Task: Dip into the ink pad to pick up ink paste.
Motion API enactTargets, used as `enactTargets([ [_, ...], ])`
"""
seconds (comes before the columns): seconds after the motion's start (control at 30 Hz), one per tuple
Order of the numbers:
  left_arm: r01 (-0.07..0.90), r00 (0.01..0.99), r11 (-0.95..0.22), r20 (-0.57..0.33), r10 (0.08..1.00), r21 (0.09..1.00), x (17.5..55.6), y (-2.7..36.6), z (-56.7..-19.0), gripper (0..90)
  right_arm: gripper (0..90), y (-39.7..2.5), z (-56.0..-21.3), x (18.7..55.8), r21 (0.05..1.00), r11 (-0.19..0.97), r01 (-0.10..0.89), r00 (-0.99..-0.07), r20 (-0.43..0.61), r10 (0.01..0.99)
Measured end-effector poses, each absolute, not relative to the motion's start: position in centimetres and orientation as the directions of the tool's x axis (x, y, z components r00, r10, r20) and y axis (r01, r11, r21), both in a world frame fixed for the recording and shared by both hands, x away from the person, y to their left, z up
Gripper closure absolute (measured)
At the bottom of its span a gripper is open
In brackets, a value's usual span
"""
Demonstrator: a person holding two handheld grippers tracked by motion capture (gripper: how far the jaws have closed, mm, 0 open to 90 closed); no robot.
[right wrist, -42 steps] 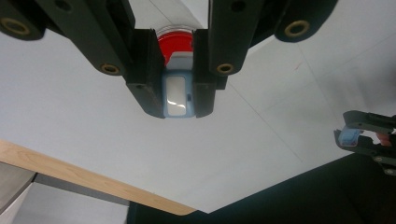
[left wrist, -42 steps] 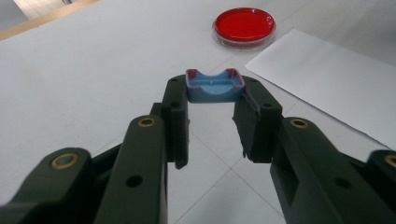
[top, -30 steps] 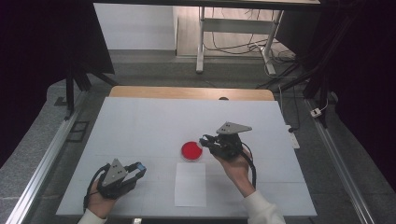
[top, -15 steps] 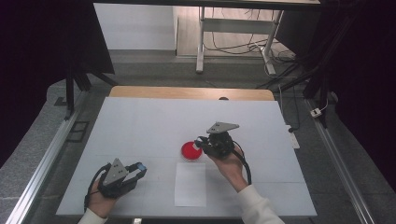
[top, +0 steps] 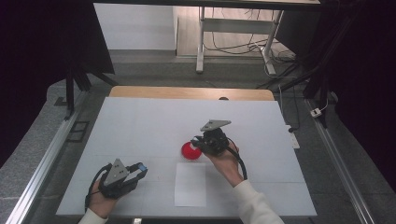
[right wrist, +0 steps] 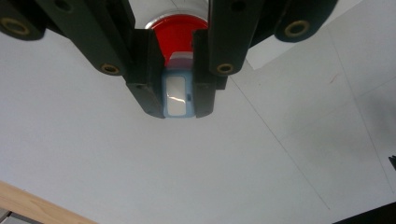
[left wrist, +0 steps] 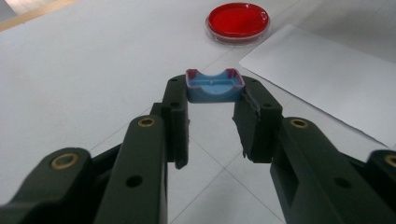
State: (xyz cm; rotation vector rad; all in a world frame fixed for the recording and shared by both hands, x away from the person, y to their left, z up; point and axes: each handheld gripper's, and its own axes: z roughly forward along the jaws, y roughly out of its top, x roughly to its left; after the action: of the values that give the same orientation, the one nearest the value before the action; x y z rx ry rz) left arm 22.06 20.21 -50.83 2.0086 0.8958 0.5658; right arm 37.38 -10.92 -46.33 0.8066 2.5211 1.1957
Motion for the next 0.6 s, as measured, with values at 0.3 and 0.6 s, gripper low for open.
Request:
enactTargets([
  [0.3,0.386,0.639,-0.385,0.058,0.767,0.838,22.08,20.23,-50.84,66.0,74.9,-10.23,-46.95,38.03,0.749,0.533,0.394,-0.82,0.023,0.572],
  [0.6,0.387,0.638,-0.383,0.056,0.768,0.839,22.09,20.24,-50.82,66.0,74.9,-9.84,-47.28,38.37,0.729,0.562,0.39,-0.824,0.004,0.567],
])
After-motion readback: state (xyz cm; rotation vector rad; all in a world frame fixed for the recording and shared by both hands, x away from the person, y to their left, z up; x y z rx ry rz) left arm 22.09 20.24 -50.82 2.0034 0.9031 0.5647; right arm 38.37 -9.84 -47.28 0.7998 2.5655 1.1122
